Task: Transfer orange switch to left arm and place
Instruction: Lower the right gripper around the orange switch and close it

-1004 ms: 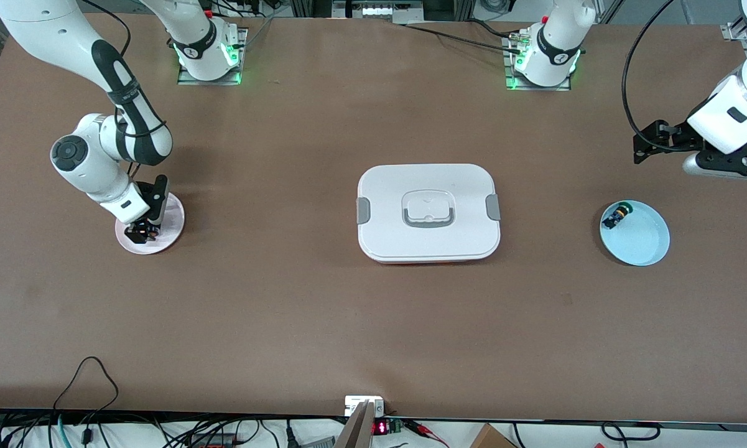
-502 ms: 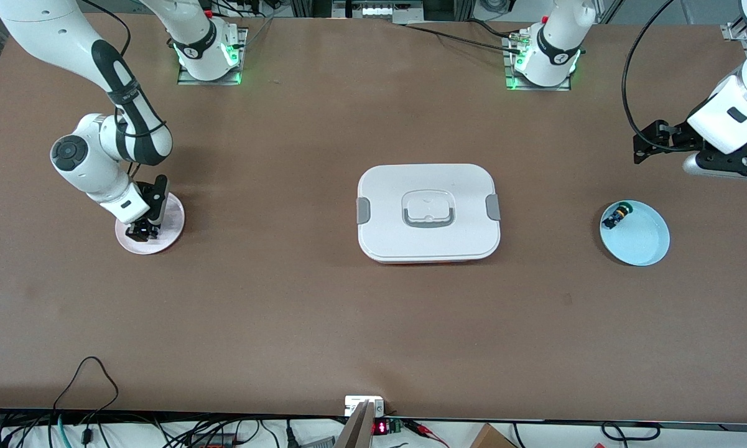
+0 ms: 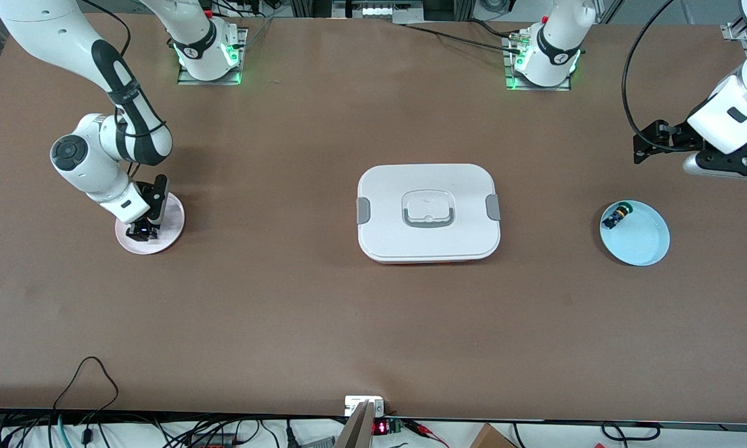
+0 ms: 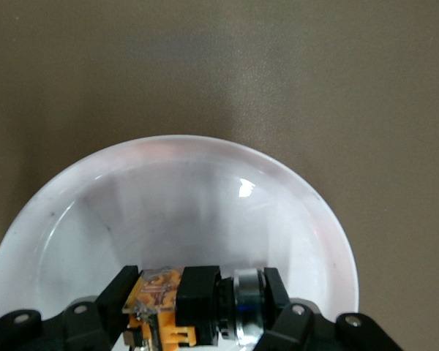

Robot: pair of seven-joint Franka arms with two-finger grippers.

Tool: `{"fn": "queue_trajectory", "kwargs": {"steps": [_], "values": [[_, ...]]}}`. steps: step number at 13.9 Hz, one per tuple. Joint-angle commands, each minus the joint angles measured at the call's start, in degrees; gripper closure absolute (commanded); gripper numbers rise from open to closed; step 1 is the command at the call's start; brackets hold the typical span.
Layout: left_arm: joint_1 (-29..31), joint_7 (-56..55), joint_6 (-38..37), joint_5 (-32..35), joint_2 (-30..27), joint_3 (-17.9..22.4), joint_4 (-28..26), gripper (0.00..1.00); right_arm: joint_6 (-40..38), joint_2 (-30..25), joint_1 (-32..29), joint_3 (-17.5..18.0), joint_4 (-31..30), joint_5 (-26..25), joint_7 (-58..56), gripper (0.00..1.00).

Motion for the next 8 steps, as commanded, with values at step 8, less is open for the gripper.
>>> {"fn": "queue_trajectory", "kwargs": {"steps": [8], "values": [[-0.3, -0.2, -0.6, -0.7, -0.1, 0.3, 0.2, 0.0, -8.7, -2.1, -0.8, 2.7, 2.4, 0.1, -0.7, 0.96]]}}
